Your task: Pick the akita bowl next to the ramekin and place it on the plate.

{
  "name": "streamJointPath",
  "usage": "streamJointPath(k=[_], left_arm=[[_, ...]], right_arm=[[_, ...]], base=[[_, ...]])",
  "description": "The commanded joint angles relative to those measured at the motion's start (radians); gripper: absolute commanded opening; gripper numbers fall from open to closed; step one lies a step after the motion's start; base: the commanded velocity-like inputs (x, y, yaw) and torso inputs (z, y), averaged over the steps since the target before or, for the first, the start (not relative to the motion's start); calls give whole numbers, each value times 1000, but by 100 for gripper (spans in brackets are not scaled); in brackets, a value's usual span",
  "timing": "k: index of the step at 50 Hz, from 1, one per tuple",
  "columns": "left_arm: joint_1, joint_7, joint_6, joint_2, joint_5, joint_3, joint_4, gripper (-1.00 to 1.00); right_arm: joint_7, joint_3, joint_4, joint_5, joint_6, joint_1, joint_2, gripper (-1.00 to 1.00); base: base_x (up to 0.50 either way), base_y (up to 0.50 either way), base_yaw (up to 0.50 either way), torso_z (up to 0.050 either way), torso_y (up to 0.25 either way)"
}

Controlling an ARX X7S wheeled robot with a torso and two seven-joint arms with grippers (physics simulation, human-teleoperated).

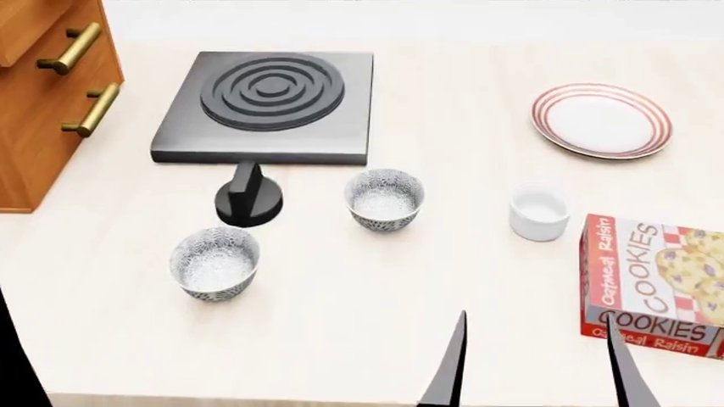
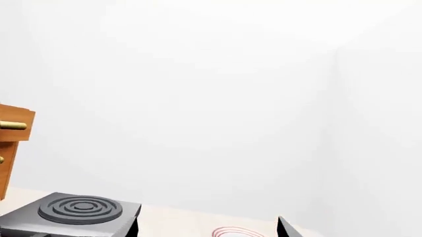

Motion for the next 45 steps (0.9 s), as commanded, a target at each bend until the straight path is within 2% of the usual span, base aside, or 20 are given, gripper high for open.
streamJointPath(k=[1,45], left_arm=[[3,-11,17,-3,-7,-4,-1,100],[-1,-33,19,-32,-12,17,-8,100]], right_arm=[[15,-2,4,3,-33,-9,8,100],[39,-19,3,3,-34,-10,36,100]], base=[[332,0,0,0,0],[357,0,0,0,0]])
